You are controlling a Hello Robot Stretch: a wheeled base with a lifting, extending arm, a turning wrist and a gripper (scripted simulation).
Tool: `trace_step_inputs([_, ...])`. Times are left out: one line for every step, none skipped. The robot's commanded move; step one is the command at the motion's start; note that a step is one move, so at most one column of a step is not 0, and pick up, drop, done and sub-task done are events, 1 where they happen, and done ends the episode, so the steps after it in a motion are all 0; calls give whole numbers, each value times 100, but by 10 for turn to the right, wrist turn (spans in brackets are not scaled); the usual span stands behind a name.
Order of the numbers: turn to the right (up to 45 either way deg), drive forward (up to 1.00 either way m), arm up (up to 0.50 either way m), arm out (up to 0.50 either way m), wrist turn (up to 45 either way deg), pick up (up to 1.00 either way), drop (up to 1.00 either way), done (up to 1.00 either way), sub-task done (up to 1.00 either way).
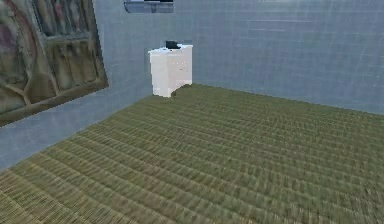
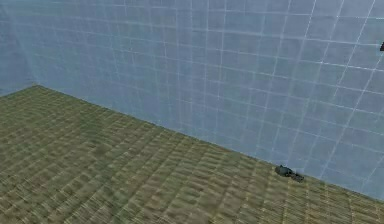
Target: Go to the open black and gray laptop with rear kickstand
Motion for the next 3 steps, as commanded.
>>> trace_step_inputs([0, 100, 0, 0, 0, 0, 0, 0, 0])
trace_step_inputs([0, 100, 0, 0, 0, 0, 0, 0, 0])
trace_step_inputs([0, 100, 0, 0, 0, 0, 0, 0, 0])
